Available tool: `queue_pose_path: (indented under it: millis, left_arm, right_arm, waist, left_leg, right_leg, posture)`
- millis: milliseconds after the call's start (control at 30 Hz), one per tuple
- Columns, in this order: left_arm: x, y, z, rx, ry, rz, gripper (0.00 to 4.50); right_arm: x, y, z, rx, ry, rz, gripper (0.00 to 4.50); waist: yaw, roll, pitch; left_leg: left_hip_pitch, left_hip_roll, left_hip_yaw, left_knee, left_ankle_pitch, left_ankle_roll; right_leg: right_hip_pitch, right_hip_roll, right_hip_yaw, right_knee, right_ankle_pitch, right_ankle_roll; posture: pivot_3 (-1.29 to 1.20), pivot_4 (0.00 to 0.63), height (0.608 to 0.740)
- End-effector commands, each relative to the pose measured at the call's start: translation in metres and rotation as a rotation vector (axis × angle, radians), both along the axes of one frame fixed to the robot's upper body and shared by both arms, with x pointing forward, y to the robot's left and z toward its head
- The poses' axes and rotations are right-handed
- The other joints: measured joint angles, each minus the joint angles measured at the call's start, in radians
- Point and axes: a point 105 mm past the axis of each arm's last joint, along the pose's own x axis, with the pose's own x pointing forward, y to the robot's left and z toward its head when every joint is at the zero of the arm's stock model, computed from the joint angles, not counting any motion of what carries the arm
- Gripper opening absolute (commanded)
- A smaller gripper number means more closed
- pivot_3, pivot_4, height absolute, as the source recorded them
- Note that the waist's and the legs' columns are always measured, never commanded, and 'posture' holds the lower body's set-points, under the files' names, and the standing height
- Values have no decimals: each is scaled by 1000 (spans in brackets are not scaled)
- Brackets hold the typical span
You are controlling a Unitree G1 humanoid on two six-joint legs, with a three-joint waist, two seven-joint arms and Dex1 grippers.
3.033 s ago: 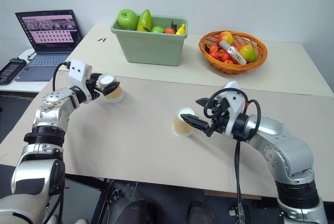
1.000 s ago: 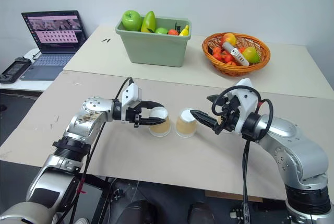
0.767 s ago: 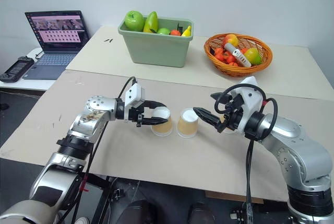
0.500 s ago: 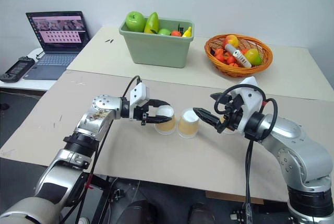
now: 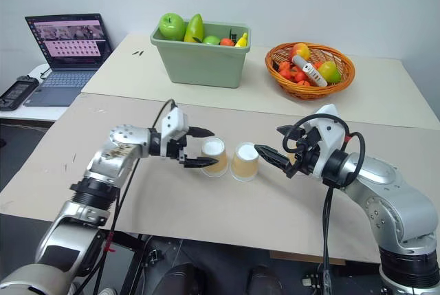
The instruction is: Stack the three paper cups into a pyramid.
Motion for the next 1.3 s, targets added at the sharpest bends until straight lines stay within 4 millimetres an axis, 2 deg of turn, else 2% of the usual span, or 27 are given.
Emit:
queue_pose_path:
  millis: [33,167,267,333,433,667,800,1300]
  left_arm:
    - [-18,11,28,-35,-29,-18,4442]
    - [-32,20,44,-47,-30,-10,4442]
    - [-38,22,49,-47,-31,5,4442]
    - [-40,24,48,-41,-27,13,4442]
    - [-41,24,48,-39,-24,23,4442]
    - [-40,22,52,-55,-35,44,4442]
    - [-40,23,55,-61,-41,56,4442]
    - [-43,20,58,-62,-52,61,4442]
  right_arm:
    - [-3,-26,23,5,-75,-53,4399]
    - [-7,-55,23,-27,-61,-129,4399]
    - [-9,-75,24,-28,-62,-192,4399]
    - [-8,-89,18,-38,-43,-244,4399]
    - [-5,-95,1,-54,2,-269,4399]
    - [7,-99,-31,-15,70,-288,4399]
    - [13,-93,-39,3,90,-266,4399]
    - [40,-68,-34,37,58,-200,4399]
  waist:
    - [1,0,0]
    - [5,0,0]
    - [5,0,0]
    - [4,0,0]
    - [1,1,0]
    - [0,2,1]
    - [1,3,2]
    - [2,6,4]
  left_leg:
    - [0,0,0,0,0,0]
    - [0,0,-1,0,0,0]
    - [1,0,-1,0,0,0]
    - [2,0,-1,0,0,0]
    - [3,0,0,0,0,0]
    - [3,0,0,-1,0,0]
    - [3,0,0,-1,0,0]
    - [3,0,0,-1,0,0]
  right_leg:
    - [0,0,0,0,0,0]
    - [1,0,0,0,0,0]
    - [2,0,0,-1,0,0]
    - [2,0,0,-1,0,0]
    - [3,0,1,-1,0,0]
    - [3,0,1,-1,0,0]
    - [3,0,1,-1,0,0]
    - [3,0,1,-1,0,1]
  posture:
    - [0,150,740]
    - [0,150,740]
    - [0,150,740]
    - [0,150,740]
    - [0,150,740]
    - [0,150,740]
    - [0,150,740]
    - [0,150,740]
